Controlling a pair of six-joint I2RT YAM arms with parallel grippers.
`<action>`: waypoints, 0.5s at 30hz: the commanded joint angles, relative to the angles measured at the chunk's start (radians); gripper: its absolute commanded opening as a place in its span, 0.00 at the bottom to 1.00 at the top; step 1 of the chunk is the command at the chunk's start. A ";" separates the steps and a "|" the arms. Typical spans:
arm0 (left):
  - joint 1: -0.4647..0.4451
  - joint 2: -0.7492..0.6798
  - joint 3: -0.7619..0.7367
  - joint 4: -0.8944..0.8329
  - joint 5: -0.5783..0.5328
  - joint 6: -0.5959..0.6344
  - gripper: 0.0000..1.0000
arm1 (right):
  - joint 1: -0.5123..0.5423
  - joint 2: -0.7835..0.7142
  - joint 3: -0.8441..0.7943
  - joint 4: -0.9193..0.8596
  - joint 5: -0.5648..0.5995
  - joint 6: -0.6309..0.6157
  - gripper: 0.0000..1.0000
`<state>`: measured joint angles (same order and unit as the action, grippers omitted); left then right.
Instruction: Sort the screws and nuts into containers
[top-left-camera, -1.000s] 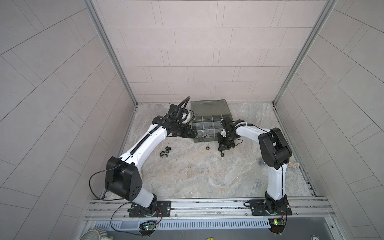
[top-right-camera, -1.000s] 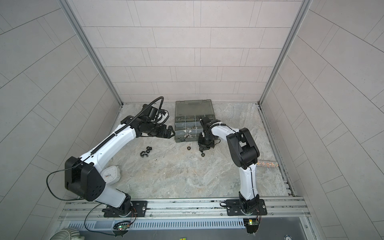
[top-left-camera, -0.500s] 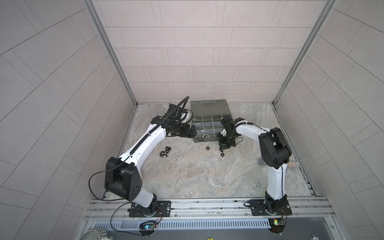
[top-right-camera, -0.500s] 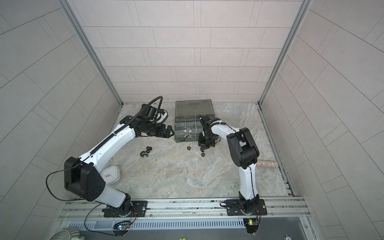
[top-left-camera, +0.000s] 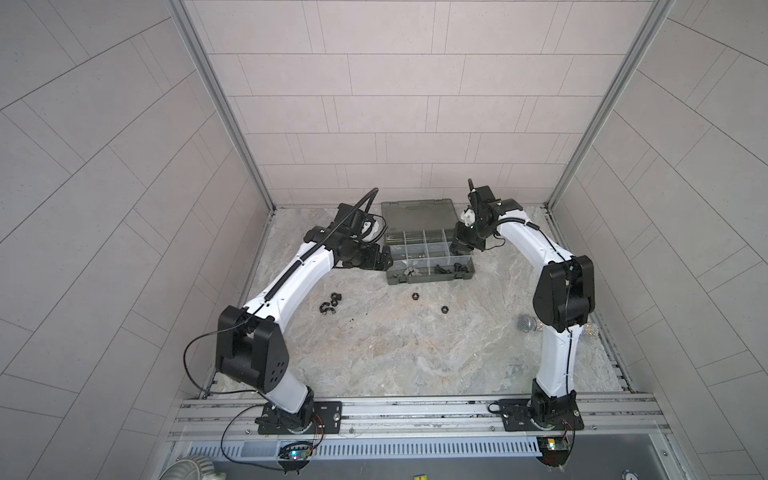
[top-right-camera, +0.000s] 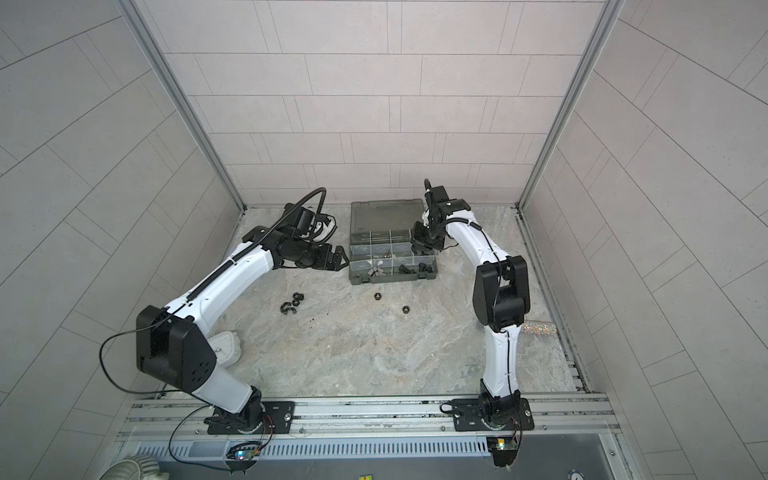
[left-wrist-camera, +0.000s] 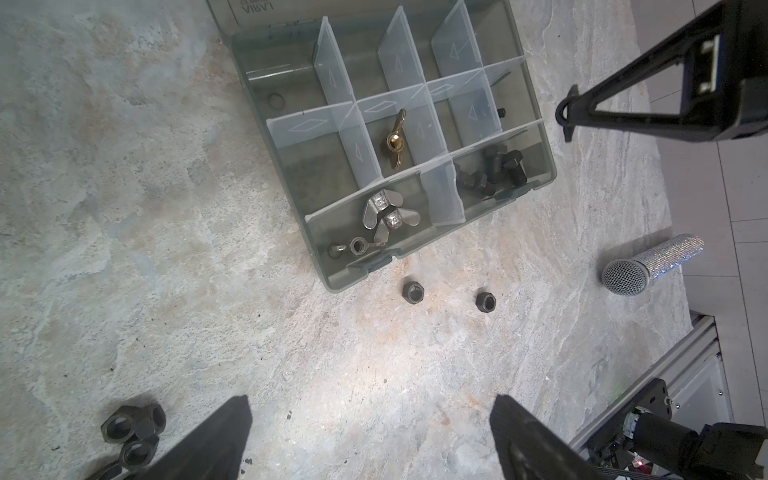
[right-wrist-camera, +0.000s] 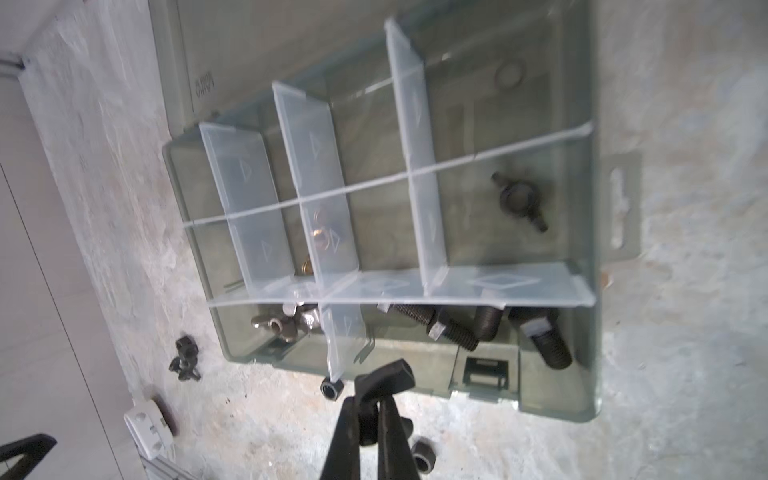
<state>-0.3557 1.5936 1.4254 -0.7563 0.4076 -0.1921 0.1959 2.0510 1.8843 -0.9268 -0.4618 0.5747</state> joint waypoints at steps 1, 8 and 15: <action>0.003 0.020 0.045 -0.017 0.015 0.022 0.96 | -0.014 0.088 0.056 -0.035 0.020 -0.010 0.01; 0.003 0.032 0.062 -0.030 0.009 0.025 0.96 | -0.047 0.184 0.125 -0.024 0.017 -0.008 0.01; 0.009 0.059 0.106 -0.056 -0.007 0.038 0.96 | -0.076 0.226 0.133 0.011 0.013 0.002 0.02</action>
<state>-0.3534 1.6337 1.4925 -0.7780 0.4129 -0.1738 0.1352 2.2639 1.9942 -0.9222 -0.4599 0.5732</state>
